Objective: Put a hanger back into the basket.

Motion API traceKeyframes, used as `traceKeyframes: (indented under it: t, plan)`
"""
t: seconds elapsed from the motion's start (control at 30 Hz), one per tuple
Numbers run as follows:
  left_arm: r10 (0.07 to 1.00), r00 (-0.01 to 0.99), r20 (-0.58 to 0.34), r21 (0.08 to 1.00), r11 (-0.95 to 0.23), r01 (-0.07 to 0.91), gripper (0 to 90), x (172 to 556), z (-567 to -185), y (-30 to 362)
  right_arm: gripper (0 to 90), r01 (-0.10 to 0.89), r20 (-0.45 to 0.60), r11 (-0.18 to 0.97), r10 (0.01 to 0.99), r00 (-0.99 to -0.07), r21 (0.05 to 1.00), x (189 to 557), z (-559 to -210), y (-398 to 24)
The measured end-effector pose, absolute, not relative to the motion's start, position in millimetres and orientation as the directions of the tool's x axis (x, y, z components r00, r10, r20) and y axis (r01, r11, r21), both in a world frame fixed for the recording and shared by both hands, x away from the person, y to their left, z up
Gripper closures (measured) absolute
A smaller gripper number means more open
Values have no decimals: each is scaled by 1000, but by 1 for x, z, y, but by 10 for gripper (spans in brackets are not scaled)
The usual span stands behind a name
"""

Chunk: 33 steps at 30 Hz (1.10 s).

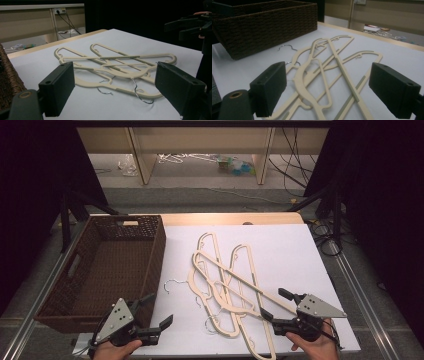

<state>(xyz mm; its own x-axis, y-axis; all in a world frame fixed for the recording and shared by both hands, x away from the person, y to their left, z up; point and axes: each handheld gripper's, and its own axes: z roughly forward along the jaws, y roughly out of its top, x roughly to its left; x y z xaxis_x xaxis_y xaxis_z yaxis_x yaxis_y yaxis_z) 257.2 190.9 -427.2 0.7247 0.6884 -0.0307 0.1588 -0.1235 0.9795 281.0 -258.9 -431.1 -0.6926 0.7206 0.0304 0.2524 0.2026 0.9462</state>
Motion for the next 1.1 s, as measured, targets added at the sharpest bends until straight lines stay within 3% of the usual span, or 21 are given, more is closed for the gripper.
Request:
traceKeyframes:
  t: [0.33,0.5,0.53,0.63,0.93,1.1]
  plan:
    - [684,729,-22,978,-136,157,162,257,-428,190,155,281,42,229,702,-711,932,283,-435,-256]
    - [683,731,-7,979,-144,144,162,258,-427,191,175,301,11,301,691,-723,905,283,-438,-255]
    - [690,723,-37,978,-124,168,163,256,-428,189,241,318,12,335,672,-740,887,284,-439,-254]
    - [684,729,-13,979,-140,148,163,257,-427,190,255,321,2,361,662,-750,876,287,-440,-253]
    - [677,736,-9,979,-144,144,163,258,-428,188,438,424,10,529,617,-787,735,311,-455,-244]
    - [681,732,-21,977,-140,159,163,256,-428,187,527,430,5,598,580,-815,677,322,-465,-235]
